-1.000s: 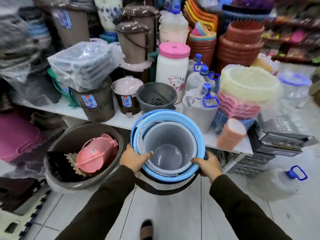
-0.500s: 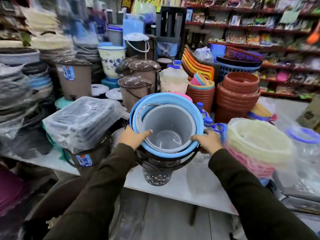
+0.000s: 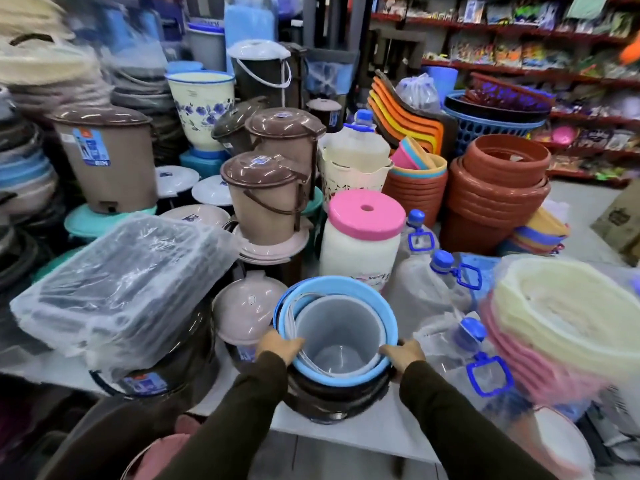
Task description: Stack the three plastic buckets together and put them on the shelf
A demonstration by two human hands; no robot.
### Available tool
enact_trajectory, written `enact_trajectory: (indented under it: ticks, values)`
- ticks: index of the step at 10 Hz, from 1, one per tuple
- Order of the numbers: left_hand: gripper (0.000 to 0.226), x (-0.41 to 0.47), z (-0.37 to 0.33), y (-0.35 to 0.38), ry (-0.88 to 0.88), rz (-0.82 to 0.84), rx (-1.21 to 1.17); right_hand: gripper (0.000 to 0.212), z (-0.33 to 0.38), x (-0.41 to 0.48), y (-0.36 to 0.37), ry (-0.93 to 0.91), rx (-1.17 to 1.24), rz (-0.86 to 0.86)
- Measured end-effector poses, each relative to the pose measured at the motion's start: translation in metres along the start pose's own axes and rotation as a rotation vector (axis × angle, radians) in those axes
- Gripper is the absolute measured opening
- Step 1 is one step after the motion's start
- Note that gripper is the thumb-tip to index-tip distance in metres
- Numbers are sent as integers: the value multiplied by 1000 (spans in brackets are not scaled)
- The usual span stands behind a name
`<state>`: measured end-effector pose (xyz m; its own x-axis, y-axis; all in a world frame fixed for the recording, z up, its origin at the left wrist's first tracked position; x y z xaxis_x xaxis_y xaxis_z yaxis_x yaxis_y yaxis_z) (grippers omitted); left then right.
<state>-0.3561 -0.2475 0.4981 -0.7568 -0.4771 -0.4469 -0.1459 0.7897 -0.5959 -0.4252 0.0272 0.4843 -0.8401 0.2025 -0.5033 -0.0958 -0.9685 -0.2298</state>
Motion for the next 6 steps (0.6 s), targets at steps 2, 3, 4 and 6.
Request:
enact_trajectory:
  ticks: [2, 3, 4, 6]
  values:
    - [69, 19, 23, 16, -5, 46, 107, 35, -17, 7, 12, 1, -225, -40]
    - [84, 25, 15, 13, 33, 68, 304, 38, -3, 4, 6, -30, -415, -51]
    - [96, 23, 10, 9, 36, 60, 398, 42, 10, 2, 1, -81, -503, -48]
    - [83, 13, -48, -24, 206, -207, 532, 57, 74, -7, -2, -314, -489, -150]
Point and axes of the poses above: each hand's wrist, its own x-axis towards the middle knuckle, its own y-axis out of the palm, z = x × y, the point moved 4 cm from there along x, towards the middle knuckle, and after that the axes turned 14 degrees about x, right-handed, at the moved point
